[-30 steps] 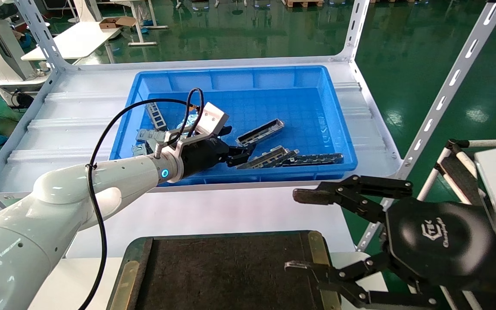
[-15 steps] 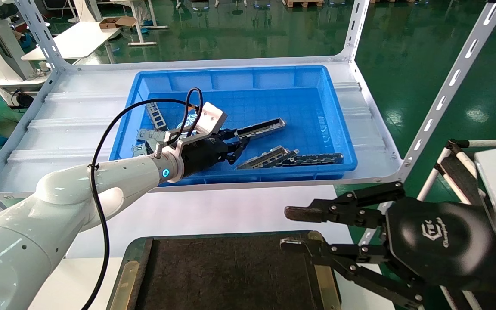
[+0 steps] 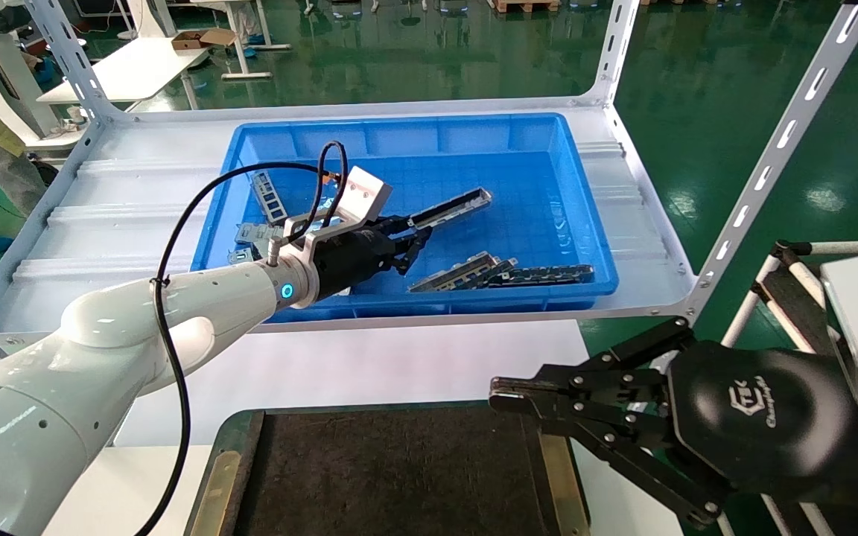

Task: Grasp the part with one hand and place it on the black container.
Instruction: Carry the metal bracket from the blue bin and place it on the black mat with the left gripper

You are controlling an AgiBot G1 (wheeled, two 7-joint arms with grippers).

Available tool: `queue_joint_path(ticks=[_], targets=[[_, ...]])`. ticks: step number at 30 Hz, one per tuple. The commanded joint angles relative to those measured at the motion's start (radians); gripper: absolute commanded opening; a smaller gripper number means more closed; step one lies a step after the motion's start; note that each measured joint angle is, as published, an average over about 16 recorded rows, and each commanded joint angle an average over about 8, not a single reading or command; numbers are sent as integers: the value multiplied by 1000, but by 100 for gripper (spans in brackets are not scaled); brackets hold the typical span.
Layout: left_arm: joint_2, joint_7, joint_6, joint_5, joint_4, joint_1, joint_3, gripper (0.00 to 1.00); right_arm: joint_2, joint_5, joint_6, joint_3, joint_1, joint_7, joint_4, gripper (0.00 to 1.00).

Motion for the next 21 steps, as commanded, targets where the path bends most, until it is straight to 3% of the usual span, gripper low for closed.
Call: queue_joint_path(ticks=[1, 13, 21], targets=[[-1, -1, -2, -15, 0, -4, 3, 0, 0, 0, 0, 0, 0, 0, 0, 0], [-13, 34, 61, -95, 42, -34, -10, 0, 0, 1, 0, -1, 0, 0, 0, 0], [-52, 87, 248, -151, 52, -41, -41, 0, 1, 1, 1, -1, 0, -1, 0, 0]])
